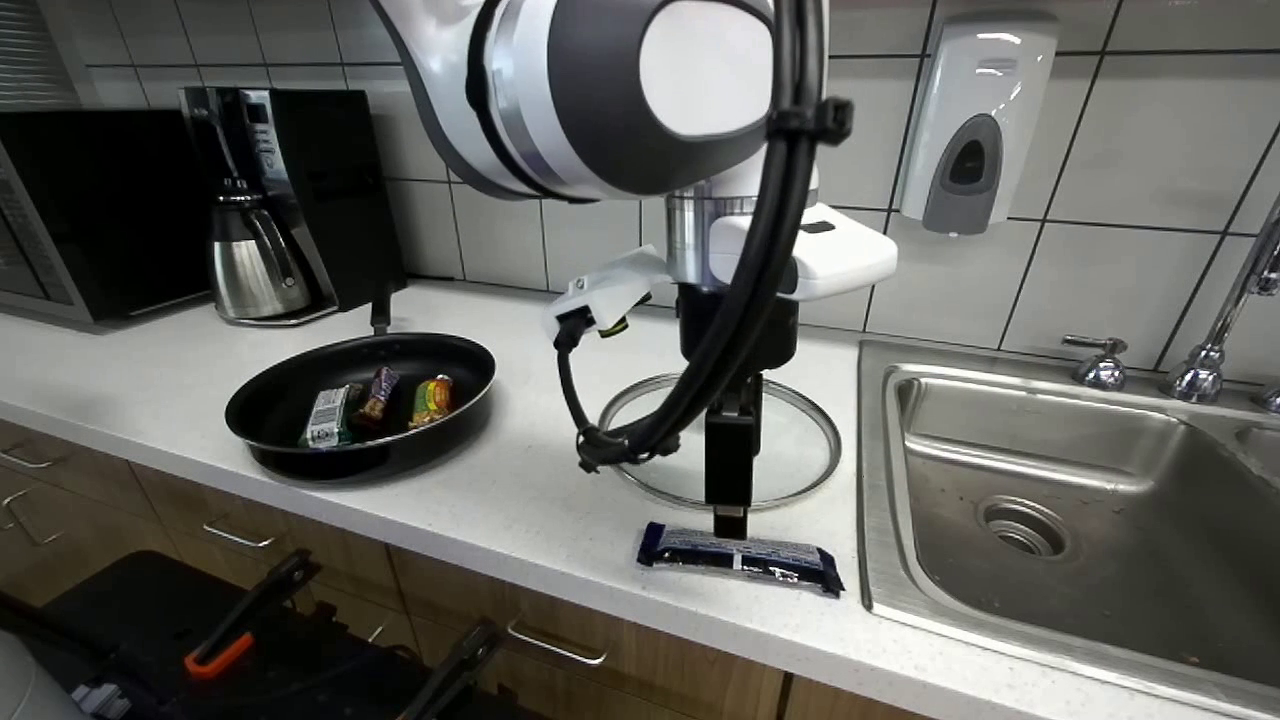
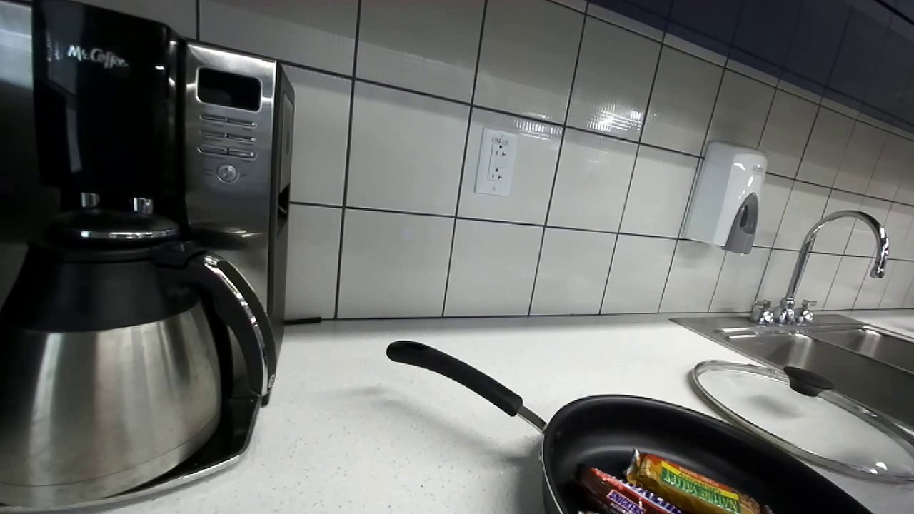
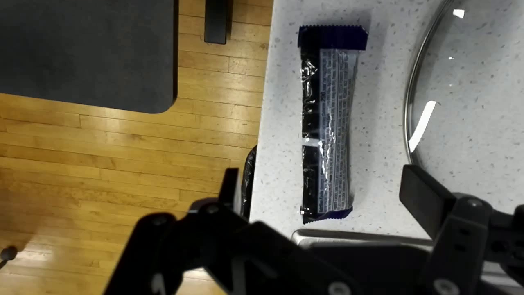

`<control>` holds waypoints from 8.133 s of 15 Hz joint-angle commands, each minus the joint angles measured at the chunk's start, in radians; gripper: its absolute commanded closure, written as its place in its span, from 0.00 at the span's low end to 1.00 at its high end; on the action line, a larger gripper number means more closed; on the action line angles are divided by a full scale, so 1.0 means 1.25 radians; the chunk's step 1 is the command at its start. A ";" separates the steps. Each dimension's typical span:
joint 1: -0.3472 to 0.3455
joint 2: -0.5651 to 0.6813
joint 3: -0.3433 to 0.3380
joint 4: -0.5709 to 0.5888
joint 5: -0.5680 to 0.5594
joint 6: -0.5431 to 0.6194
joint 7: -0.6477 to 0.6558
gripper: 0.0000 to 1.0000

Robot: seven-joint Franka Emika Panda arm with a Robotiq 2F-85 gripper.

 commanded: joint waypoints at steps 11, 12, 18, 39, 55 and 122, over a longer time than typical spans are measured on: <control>0.018 0.140 -0.045 0.018 0.067 0.120 -0.014 0.00; 0.021 0.148 -0.046 0.021 0.084 0.119 -0.021 0.00; 0.042 0.192 -0.052 0.055 0.155 0.108 -0.051 0.00; 0.080 0.237 -0.085 0.080 0.182 0.115 -0.093 0.42; 0.098 0.100 -0.133 0.047 0.106 0.085 -0.093 0.95; 0.468 0.074 0.313 0.097 0.430 -0.063 -1.250 0.50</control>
